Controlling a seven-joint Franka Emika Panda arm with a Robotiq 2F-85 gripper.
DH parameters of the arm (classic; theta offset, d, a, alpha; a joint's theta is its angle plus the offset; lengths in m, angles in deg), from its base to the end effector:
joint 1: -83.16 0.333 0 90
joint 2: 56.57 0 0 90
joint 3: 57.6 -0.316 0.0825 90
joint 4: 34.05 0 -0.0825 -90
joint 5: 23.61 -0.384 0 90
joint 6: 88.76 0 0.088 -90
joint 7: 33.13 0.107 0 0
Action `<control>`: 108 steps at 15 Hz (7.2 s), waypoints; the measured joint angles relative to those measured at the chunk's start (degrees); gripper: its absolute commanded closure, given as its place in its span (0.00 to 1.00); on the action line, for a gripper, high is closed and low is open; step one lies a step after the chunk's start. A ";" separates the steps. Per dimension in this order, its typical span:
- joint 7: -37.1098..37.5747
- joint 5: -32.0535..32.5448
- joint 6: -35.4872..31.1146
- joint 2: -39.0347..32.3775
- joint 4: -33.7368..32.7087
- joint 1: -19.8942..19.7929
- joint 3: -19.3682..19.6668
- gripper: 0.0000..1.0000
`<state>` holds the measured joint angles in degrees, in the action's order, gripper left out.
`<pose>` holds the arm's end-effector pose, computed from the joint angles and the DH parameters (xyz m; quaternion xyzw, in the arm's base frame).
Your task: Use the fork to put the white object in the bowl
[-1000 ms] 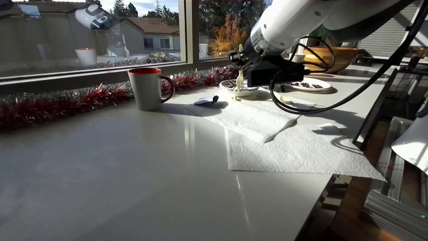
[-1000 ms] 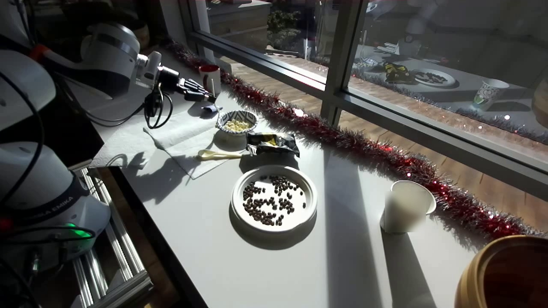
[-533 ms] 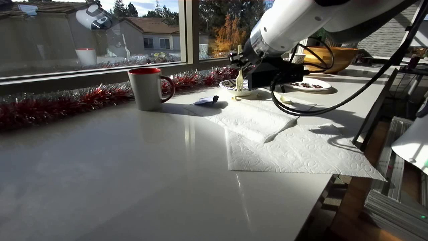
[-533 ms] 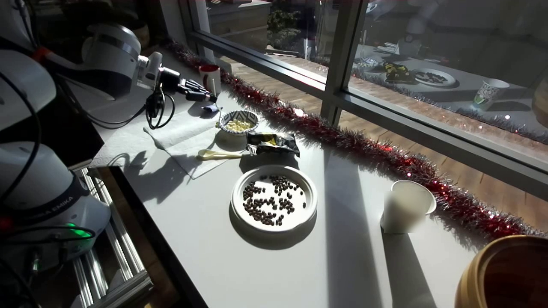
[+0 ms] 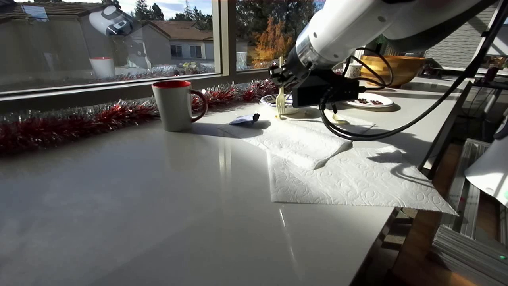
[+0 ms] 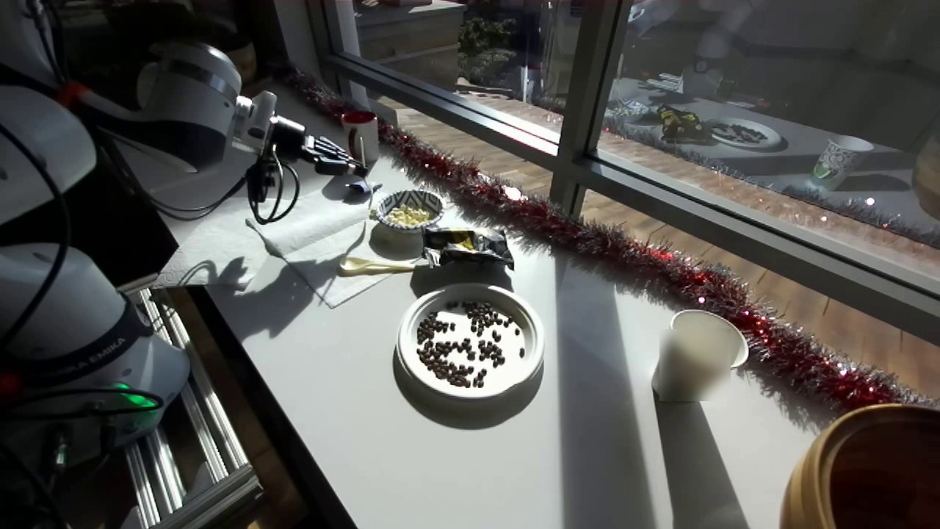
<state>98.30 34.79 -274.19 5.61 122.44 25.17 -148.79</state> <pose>0.3470 0.1913 0.2181 0.8471 -0.1748 0.4829 0.1368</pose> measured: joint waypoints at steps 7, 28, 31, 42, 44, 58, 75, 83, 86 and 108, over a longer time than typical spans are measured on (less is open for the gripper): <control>2.12 -1.71 -3.72 4.29 -0.22 0.00 -0.45 0.97; 2.55 -9.28 -10.24 16.56 -0.32 -2.34 -4.92 0.97; 2.50 -9.34 -10.41 16.56 -0.37 -2.34 -4.76 0.97; -0.12 -9.34 -10.48 16.57 -0.52 -2.34 -3.98 0.97; -0.51 -9.34 -10.48 16.57 -0.52 -2.34 -4.00 0.97; -2.78 -9.29 -10.17 16.57 0.03 -2.40 -4.98 0.97; -5.65 -9.29 -10.62 16.55 0.02 -2.44 -5.33 0.97; -6.23 -9.28 -10.63 16.19 0.01 -2.72 -5.07 0.97; -6.23 -9.28 -10.63 15.18 -0.03 -3.43 -3.72 0.97; -14.51 -4.04 0.03 -7.69 -1.49 -8.65 9.97 0.97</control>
<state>83.80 30.75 -274.16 -2.09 120.95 16.52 -138.82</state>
